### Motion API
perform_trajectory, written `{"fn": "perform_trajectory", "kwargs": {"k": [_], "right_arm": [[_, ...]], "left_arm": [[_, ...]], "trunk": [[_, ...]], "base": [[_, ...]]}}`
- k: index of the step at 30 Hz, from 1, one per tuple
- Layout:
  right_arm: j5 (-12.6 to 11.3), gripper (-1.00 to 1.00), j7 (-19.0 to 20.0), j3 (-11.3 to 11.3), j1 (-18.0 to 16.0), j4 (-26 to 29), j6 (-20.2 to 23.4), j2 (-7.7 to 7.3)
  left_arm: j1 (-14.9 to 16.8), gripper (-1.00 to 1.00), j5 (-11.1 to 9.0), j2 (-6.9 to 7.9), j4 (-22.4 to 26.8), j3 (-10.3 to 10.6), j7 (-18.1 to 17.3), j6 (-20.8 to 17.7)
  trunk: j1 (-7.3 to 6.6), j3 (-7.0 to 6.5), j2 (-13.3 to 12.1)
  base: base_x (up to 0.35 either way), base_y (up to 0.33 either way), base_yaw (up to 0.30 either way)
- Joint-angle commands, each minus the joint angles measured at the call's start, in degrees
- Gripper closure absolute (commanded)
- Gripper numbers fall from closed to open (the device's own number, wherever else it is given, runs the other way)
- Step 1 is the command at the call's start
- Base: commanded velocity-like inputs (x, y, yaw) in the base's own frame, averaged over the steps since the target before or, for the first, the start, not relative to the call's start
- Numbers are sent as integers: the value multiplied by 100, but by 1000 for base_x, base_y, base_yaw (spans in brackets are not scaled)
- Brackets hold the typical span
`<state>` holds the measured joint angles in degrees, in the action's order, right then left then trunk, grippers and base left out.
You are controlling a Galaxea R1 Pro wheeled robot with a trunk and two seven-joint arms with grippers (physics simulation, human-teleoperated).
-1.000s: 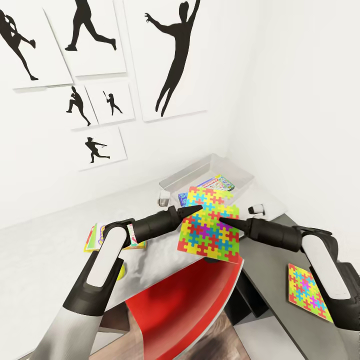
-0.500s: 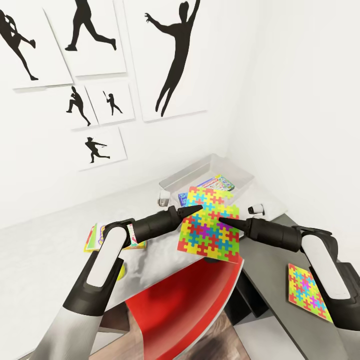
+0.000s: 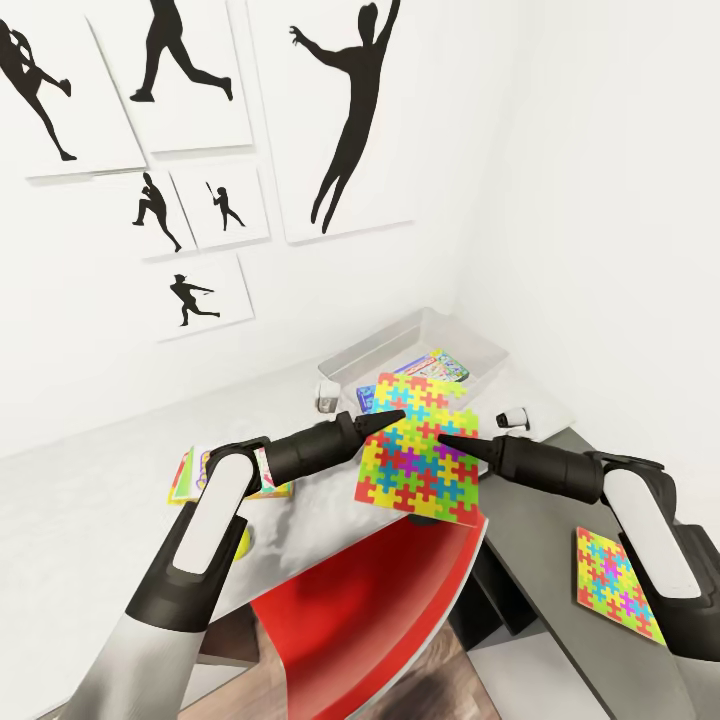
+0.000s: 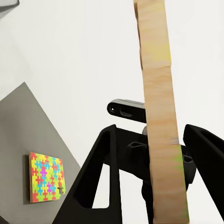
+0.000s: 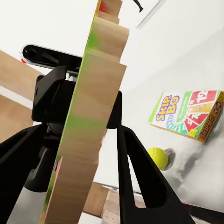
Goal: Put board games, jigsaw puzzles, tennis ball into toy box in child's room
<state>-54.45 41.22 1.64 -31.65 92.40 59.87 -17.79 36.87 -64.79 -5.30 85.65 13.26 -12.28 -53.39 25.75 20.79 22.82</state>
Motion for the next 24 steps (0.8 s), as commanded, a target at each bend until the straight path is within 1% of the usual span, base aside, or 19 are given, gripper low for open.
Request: {"fn": "perform_trajectory", "kwargs": {"k": [1, 9, 10, 16, 24], "right_arm": [[48, 100, 27, -2, -7, -2, 13, -5], [48, 100, 27, -5, -7, -2, 13, -12], [48, 100, 27, -5, -7, -2, 13, -11], [48, 100, 27, -5, -7, -2, 13, -11], [50, 100, 27, -30, -93, -21, 13, -13]], "left_arm": [[5, 100, 27, 0, 0, -9, -37, -21], [0, 100, 27, 6, 6, -15, -37, -20], [-1, -100, 27, 7, 9, -15, -37, -19], [-10, -100, 32, 15, 26, -36, -37, -15], [-34, -100, 2, 67, 45, -108, -53, -13]], "trunk": [[3, 9, 10], [3, 9, 10], [3, 9, 10], [3, 9, 10], [3, 9, 10]], "base": [[0, 0, 0], [0, 0, 0], [0, 0, 0], [0, 0, 0], [0, 0, 0]]}}
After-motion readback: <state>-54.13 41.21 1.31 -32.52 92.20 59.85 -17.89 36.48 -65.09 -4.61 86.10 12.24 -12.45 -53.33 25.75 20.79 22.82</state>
